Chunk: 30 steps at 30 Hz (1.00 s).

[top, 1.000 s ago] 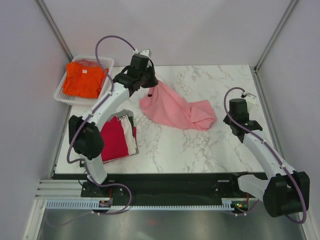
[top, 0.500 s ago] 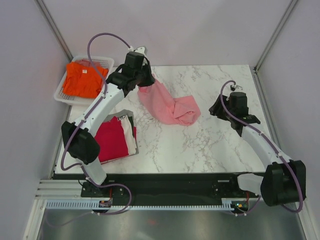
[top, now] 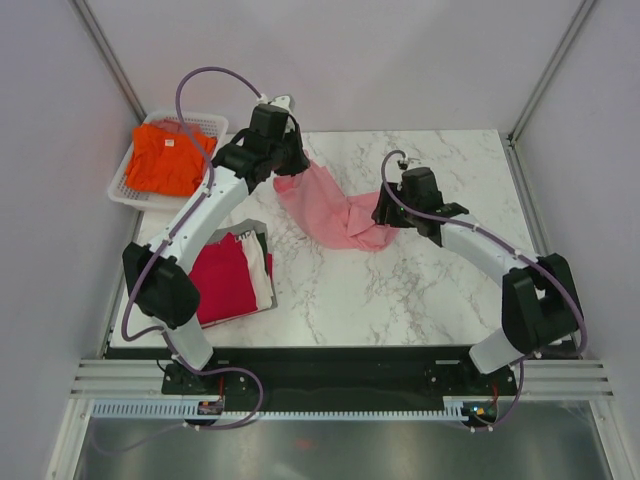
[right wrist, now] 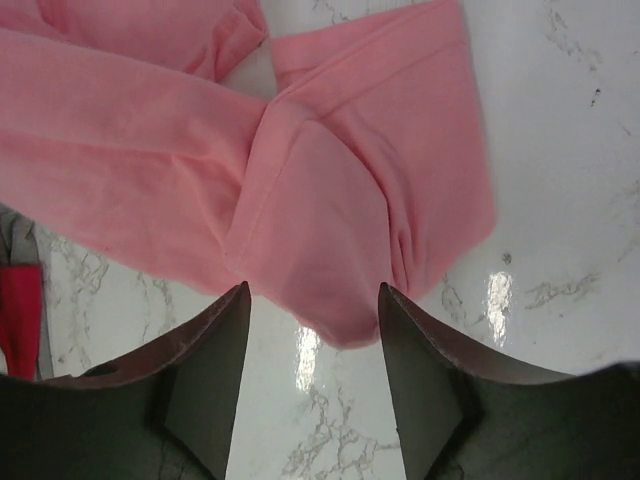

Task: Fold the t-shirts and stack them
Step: Flatten the tshirt out

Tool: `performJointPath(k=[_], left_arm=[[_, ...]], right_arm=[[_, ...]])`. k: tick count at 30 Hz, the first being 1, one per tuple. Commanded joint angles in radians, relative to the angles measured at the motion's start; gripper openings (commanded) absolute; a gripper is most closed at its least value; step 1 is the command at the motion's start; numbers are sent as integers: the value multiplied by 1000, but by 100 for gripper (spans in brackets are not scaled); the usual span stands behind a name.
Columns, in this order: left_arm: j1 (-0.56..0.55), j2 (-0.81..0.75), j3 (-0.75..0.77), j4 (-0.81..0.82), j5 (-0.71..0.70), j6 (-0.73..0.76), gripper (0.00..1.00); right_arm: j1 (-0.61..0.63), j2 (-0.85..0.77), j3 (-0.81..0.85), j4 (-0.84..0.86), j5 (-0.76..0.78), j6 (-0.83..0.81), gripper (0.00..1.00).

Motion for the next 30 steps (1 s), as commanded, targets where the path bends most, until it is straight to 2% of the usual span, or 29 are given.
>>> performJointPath(k=[1, 2, 3, 4, 6, 7, 11, 15, 16, 17, 18, 20, 27, 30], left_arm=[[3, -59, 46, -17, -1, 39, 2], [6, -61, 50, -21, -5, 39, 2], [7, -61, 52, -31, -11, 39, 2], [10, -64, 57, -35, -22, 41, 2], [36, -67, 57, -50, -30, 41, 2], [50, -68, 54, -55, -30, 36, 2], [98, -96, 6, -60, -30, 18, 2], [101, -121, -35, -58, -47, 5, 2], [101, -122, -49, -58, -47, 4, 2], [101, -131, -57, -58, -45, 2, 2], [101, -136, -64, -54, -42, -1, 2], [101, -144, -98, -17, -9, -2, 2], [102, -125, -134, 18, 47, 10, 2], [101, -131, -155, 21, 38, 12, 2]], right_arm=[[-5, 90, 74, -19, 89, -17, 61], [-5, 101, 79, -23, 112, -16, 47], [-10, 107, 88, -40, 150, -13, 38], [-19, 106, 88, -45, 162, -8, 18], [-42, 91, 67, -48, 169, 9, 3], [-74, 68, 56, -53, 173, 15, 0], [-154, -26, -42, -51, 202, 53, 0], [-207, -147, -215, -37, 261, 119, 0], [-212, -188, -238, -34, 264, 121, 9], [-214, -208, -260, -33, 255, 119, 50], [-212, -251, -303, -1, 230, 95, 60], [-211, -287, -331, 39, 165, 64, 69], [-105, -273, -257, 39, 144, -22, 68], [-24, -200, -219, 61, 92, -51, 62]])
